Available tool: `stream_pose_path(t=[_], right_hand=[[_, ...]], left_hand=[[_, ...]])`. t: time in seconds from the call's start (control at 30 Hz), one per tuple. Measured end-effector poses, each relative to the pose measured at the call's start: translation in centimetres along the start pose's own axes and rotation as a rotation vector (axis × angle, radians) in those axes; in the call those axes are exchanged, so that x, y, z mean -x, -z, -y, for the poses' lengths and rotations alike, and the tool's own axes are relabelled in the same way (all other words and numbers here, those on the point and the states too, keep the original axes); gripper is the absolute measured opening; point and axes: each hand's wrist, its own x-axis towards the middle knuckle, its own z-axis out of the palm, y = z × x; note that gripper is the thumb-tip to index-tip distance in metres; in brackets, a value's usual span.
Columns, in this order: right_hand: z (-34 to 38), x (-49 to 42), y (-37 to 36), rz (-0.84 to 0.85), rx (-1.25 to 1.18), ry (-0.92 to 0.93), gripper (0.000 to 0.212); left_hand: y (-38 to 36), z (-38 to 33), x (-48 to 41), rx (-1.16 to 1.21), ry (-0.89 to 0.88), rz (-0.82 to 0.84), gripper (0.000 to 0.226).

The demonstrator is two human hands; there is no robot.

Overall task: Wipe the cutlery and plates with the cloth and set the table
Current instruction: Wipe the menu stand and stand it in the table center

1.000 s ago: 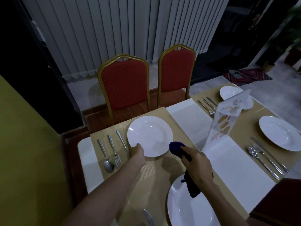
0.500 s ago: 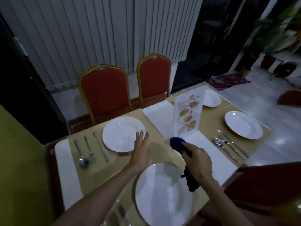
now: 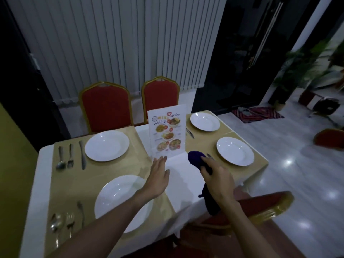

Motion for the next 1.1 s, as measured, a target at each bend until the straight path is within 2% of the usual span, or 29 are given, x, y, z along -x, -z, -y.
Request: stream_pose_path(t=[0.07, 0.17, 0.33, 0.47, 0.53, 0.63, 0.73, 0.83, 0.97, 1.03, 1.1], right_hand=[[-0.4, -1.1, 0.6, 0.009, -0.010, 0.023, 0.034], [-1.2, -3.5, 0.2, 0.030, -0.050, 0.017, 0.036], [-2.4, -7.5, -3.1, 0.078, -0.035, 0.046, 0.037], [-4.7, -11.0, -5.4, 0.142, -0.032, 0.040, 0.036], [-6.1, -12.6, -6.1, 0.176, -0.054, 0.038, 0.036], [-7.7, -14.4, -6.8, 0.217, -0.079, 0.028, 0.037], [-9.1, -15.7, -7.2, 0.270, -0.099, 0.044, 0.037], [-9.7, -17.1, -6.8, 0.256, -0.121, 0.064, 0.037], [-8.4, -20.5, -4.8, 0.090, -0.256, 0.168, 0.035], [-6.6, -22.0, -4.1, 0.049, -0.292, 0.287, 0.037], [-4.7, -22.3, -3.4, 0.084, -0.273, 0.438, 0.040]], left_hand=[[0.4, -0.7, -0.8, 0.047, 0.040, -0.020, 0.055], [0.7, -0.9, -3.2, 0.129, 0.092, -0.138, 0.055], [1.1, 2.1, -9.5, 0.243, 0.215, -0.243, 0.058], [1.1, 4.1, -15.7, 0.333, 0.440, -0.406, 0.058], [0.9, 5.0, -18.3, 0.371, 0.482, -0.429, 0.048], [0.4, 6.2, -20.3, 0.403, 0.481, -0.428, 0.025], [0.4, 6.8, -20.6, 0.453, 0.471, -0.429, 0.019], [1.1, 5.2, -20.3, 0.482, 0.420, -0.421, 0.017], [2.8, -0.1, -19.1, 0.586, 0.392, -0.434, 0.023], [2.8, -3.3, -18.0, 0.700, 0.346, -0.489, 0.030], [1.8, -7.2, -16.7, 0.818, 0.303, -0.566, 0.033]])
